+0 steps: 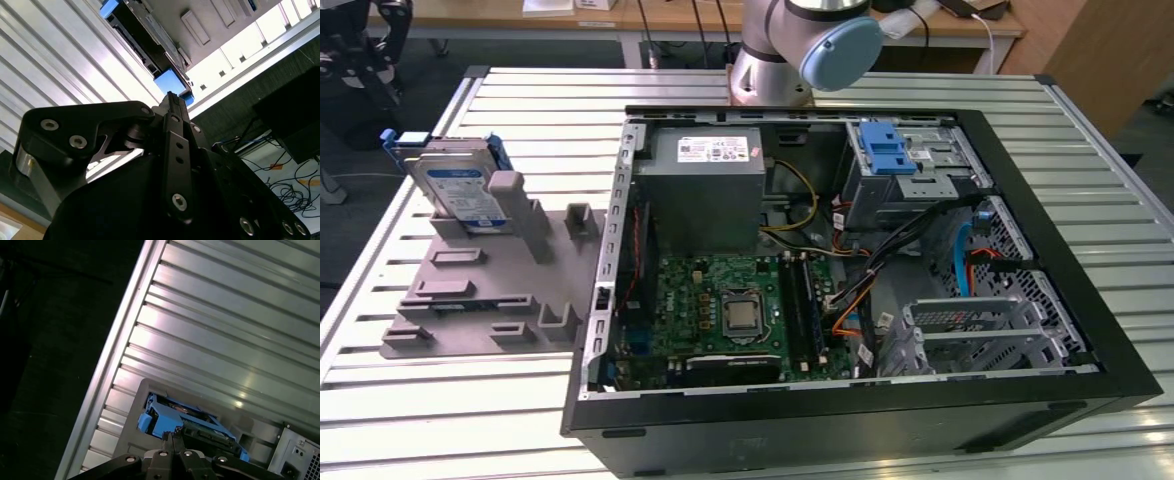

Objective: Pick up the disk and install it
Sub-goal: 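Pick up the disk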

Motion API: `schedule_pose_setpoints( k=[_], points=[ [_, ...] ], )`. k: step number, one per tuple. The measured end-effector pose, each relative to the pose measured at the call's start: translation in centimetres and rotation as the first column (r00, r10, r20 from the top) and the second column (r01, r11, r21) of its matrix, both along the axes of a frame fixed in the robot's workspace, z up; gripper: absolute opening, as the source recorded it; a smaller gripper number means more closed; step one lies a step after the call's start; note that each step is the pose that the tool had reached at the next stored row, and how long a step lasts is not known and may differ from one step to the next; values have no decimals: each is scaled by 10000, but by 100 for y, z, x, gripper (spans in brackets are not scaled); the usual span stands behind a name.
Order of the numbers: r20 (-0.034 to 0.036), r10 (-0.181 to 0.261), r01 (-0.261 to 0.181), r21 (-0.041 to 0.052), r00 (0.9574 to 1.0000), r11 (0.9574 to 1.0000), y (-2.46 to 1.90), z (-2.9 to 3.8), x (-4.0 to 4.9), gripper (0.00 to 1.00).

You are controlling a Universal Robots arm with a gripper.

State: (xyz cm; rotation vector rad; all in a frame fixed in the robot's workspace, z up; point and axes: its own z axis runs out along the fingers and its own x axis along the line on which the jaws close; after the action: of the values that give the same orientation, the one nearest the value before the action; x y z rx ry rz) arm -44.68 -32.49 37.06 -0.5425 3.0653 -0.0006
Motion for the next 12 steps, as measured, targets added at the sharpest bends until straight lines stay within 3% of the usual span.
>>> schedule_pose_setpoints(
  k=[12],
  points=[
    [0, 419, -419, -18, 9991, 9991, 0, -2, 0, 11]
  ],
)
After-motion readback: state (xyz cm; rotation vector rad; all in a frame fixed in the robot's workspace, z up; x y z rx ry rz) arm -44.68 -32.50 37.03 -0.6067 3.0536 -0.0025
